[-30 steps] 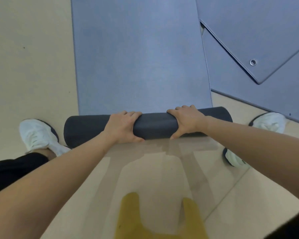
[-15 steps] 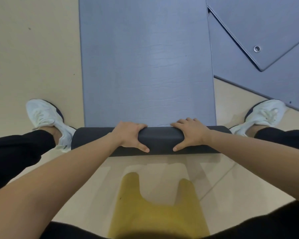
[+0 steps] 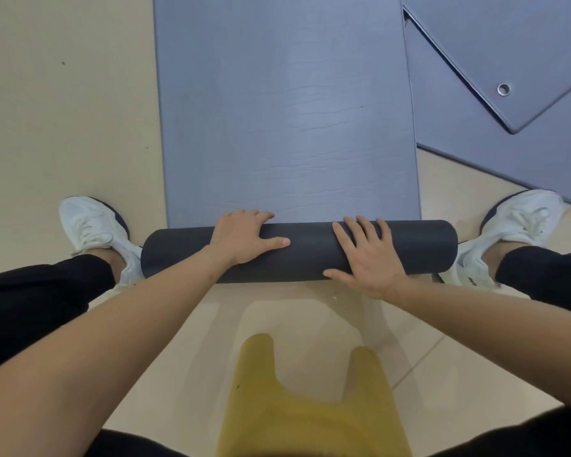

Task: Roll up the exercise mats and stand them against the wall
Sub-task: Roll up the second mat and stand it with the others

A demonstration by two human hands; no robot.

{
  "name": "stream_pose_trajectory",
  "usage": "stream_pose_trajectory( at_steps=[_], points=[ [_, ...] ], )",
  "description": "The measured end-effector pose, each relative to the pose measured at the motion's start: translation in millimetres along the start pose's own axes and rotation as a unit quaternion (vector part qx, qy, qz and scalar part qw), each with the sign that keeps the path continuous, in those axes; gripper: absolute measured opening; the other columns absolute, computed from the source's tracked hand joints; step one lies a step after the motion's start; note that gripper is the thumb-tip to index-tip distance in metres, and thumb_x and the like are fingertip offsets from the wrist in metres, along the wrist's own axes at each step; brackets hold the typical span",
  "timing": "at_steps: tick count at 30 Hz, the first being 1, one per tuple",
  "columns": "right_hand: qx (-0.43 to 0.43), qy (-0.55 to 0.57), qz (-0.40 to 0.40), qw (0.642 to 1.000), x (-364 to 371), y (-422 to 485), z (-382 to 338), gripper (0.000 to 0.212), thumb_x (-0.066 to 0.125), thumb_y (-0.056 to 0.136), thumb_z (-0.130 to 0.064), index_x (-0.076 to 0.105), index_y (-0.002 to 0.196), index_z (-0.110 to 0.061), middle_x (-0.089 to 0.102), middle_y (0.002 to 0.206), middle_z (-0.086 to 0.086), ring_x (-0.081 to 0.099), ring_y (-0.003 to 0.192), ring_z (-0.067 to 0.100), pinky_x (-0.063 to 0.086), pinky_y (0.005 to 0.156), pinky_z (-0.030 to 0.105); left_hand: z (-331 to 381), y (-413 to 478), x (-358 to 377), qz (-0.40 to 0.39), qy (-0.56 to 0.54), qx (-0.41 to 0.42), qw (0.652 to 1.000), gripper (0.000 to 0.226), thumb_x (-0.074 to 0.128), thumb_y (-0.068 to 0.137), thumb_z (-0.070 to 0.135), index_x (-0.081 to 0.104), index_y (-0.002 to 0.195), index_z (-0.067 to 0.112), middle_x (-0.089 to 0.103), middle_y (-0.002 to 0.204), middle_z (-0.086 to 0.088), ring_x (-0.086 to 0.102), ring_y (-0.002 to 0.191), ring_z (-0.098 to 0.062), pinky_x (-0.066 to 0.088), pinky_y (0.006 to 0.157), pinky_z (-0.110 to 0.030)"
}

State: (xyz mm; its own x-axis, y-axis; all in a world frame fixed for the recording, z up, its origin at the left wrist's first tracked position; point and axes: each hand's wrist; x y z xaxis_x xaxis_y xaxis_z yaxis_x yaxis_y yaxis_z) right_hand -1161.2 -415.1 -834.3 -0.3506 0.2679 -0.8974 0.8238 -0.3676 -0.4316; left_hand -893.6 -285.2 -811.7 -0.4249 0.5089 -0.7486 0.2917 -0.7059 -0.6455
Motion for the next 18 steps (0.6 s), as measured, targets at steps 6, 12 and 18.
stream_pose_trajectory(
  at_steps=[6,12,18],
  points=[
    [-0.019,0.049,-0.036,0.998,-26,55,34,0.098,0.015,0.087,-0.090,0.039,0.152,-0.022,0.054,0.146,0.006,0.051,0.128,0.032,0.035,0.110,0.050,4,-30,35,0.263,0.061,0.089,0.959,0.063,0.046,0.101,0.058,0.058,0.144,0.013,0.059,0.146,-0.009,0.055,0.134,-0.032,0.041,0.110,-0.047],
    [-0.011,0.072,-0.101,0.992,-42,100,56,0.098,0.011,0.084,-0.092,0.042,0.153,-0.030,0.053,0.150,0.003,0.048,0.132,0.030,0.035,0.111,0.050,5,-24,52,0.188,0.116,0.062,0.973,0.083,0.031,0.102,0.069,0.024,0.165,0.014,0.025,0.171,-0.013,0.021,0.158,-0.035,0.016,0.128,-0.057],
    [0.046,0.044,0.125,0.990,-48,95,46,0.077,0.031,0.095,-0.074,0.056,0.139,-0.017,0.061,0.138,0.011,0.056,0.122,0.037,0.036,0.107,0.053,-8,9,28,0.210,0.088,0.080,0.971,0.077,0.030,0.103,0.068,0.037,0.160,0.017,0.041,0.163,-0.011,0.038,0.150,-0.033,0.022,0.126,-0.052]
  ],
)
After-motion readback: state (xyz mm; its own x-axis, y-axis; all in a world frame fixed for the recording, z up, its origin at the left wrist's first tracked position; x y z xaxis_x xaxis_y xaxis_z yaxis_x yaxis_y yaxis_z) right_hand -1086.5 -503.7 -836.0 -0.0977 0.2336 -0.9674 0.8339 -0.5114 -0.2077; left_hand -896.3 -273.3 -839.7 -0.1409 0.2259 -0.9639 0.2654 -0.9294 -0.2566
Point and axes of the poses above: each hand's wrist, its own y-axis towards the middle knuckle, its own x-axis out of the palm, z = x × y
